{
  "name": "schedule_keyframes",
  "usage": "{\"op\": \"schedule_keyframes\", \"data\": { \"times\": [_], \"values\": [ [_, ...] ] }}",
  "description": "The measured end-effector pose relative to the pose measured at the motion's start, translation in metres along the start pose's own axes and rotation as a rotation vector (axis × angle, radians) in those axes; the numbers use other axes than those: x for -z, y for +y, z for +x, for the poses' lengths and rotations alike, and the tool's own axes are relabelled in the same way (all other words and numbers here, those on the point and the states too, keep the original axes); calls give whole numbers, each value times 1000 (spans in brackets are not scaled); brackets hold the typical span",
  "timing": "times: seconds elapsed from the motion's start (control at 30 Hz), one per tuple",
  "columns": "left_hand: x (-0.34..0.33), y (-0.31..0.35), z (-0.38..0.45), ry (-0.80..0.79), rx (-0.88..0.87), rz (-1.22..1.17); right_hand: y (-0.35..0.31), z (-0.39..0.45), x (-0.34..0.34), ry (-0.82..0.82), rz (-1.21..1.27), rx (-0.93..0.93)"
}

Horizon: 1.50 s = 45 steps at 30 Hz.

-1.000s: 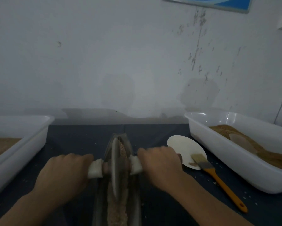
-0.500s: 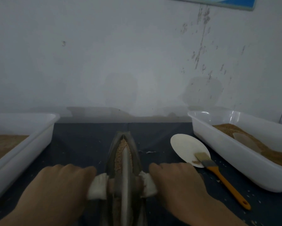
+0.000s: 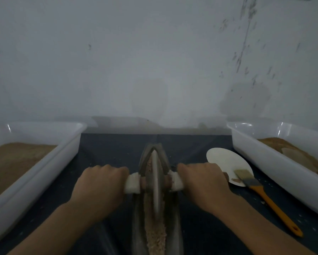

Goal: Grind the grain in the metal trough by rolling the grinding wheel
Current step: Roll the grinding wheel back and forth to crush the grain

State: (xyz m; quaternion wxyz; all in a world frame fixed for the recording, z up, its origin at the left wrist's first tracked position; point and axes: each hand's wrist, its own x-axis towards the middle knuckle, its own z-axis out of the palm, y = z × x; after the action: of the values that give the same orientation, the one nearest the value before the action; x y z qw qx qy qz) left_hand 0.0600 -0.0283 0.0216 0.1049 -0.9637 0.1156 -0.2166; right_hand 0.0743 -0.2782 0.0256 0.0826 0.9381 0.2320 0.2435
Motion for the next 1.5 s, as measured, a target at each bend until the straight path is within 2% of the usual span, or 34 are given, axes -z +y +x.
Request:
{"op": "schedule_keyframes", "data": {
  "times": [0.13, 0.23, 0.37, 0.5, 0.67, 0.73, 0.8, 0.93, 1.1, 1.2, 1.3, 1.5],
  "values": [
    [11, -4, -26, 105, -143, -23, -6, -33, 12, -10, 36, 17],
    [11, -3, -23, 96, -166, -36, -4, -38, 8, -17, 23, 2],
    [-5, -2, 4, 94, -55, 23, 3, -8, -5, 7, 6, -19],
    [-17, -6, 31, 85, -34, 6, 11, 31, -19, 11, -67, -36],
    [-17, -5, 17, 71, 37, -15, 3, 23, -6, -5, -42, -13],
    [-8, -5, -2, 41, -1, -56, -2, 5, 4, -25, -30, 25],
    [2, -4, -18, 59, -97, -61, -8, -17, 14, 42, -32, 37],
    [14, -1, -32, 167, -192, -102, -11, -43, 16, 102, 8, 32],
    [3, 1, -4, 78, -140, 23, 0, -19, -5, 63, -9, -15],
    [-12, -2, 17, 140, -40, 16, 7, 11, -19, 72, -7, -33],
    [-15, -2, 28, 101, -13, 22, 11, 27, -25, 40, 9, -77],
    [-1, 0, -1, -40, -6, 32, -1, -5, -4, 43, -20, -5]
  ]
}}
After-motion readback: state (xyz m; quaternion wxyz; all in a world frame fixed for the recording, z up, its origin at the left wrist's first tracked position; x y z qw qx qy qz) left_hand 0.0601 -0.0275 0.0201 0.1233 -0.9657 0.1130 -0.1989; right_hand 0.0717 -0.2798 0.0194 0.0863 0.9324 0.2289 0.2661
